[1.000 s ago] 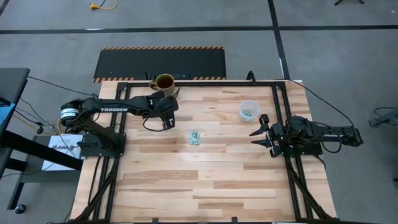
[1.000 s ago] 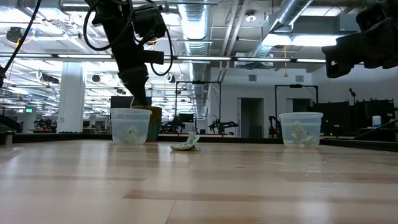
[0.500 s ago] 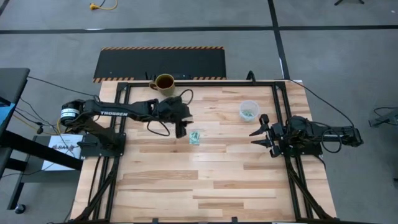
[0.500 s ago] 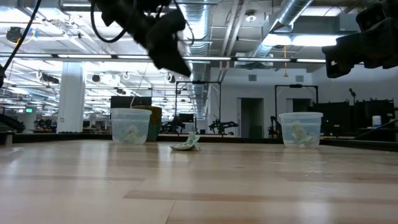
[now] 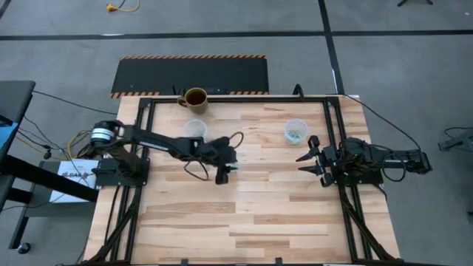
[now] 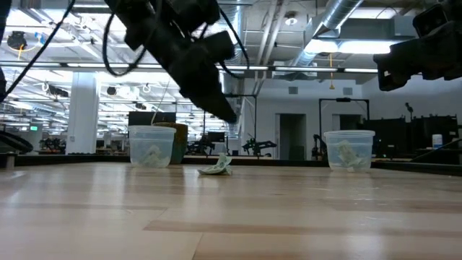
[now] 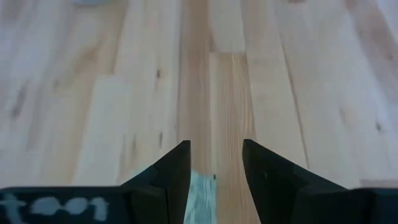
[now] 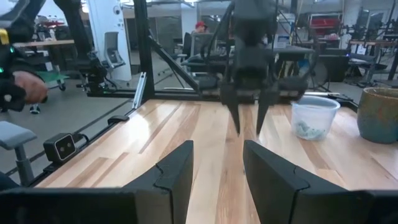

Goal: Pick and place items into bin
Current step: Put the stevia packet into the left transparent bin

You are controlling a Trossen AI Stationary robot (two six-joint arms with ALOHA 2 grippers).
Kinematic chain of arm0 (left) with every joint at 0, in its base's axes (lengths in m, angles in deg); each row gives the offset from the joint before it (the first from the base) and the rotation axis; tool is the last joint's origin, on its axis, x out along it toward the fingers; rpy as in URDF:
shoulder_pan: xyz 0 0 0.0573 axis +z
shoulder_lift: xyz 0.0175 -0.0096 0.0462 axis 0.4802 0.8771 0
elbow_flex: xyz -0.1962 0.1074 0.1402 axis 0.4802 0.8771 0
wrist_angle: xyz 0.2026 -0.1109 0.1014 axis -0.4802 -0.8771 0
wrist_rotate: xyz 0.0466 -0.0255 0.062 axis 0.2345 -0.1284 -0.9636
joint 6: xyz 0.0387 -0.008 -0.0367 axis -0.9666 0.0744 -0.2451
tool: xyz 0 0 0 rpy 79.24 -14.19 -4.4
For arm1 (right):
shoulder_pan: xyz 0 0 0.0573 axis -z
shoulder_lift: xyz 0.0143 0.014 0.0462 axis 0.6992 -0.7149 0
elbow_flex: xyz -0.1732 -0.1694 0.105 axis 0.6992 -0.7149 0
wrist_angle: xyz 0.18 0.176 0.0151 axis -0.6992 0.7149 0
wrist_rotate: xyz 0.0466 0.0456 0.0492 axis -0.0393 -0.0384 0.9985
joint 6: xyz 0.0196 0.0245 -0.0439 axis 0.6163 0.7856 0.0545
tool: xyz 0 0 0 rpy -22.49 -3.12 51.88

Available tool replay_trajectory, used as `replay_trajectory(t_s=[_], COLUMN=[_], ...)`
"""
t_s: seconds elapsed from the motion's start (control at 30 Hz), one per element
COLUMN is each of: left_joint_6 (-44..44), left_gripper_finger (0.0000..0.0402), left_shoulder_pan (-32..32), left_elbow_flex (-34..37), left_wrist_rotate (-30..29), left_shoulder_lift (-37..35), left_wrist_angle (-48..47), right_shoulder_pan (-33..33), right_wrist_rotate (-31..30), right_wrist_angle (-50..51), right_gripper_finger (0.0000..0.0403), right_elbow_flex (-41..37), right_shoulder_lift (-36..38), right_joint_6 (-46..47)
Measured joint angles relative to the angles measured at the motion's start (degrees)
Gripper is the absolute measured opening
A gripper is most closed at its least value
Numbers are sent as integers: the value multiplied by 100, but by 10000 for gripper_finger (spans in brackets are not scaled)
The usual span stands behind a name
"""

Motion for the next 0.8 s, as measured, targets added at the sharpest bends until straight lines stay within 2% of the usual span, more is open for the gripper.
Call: replay_trajectory(t_s=[0.23,0.5,0.8], left_joint_6=[2,-25,-28], left_gripper_finger=[136,136,136], left_shoulder_pan=[3,18,75], left_elbow_flex=[-4,-4,-13], left_wrist_rotate=[-30,-490,-673], left_shoulder_lift=[479,627,1014], left_wrist_angle=[44,-20,-60], right_shoulder_pan=[0,-1,0], right_wrist_rotate=[-2,4,3], right_wrist_angle=[6,1,-2], right_gripper_finger=[134,133,133], right_elbow_flex=[0,0,0], right_shoulder_lift=[1,6,6], right_joint_6=[1,1,1])
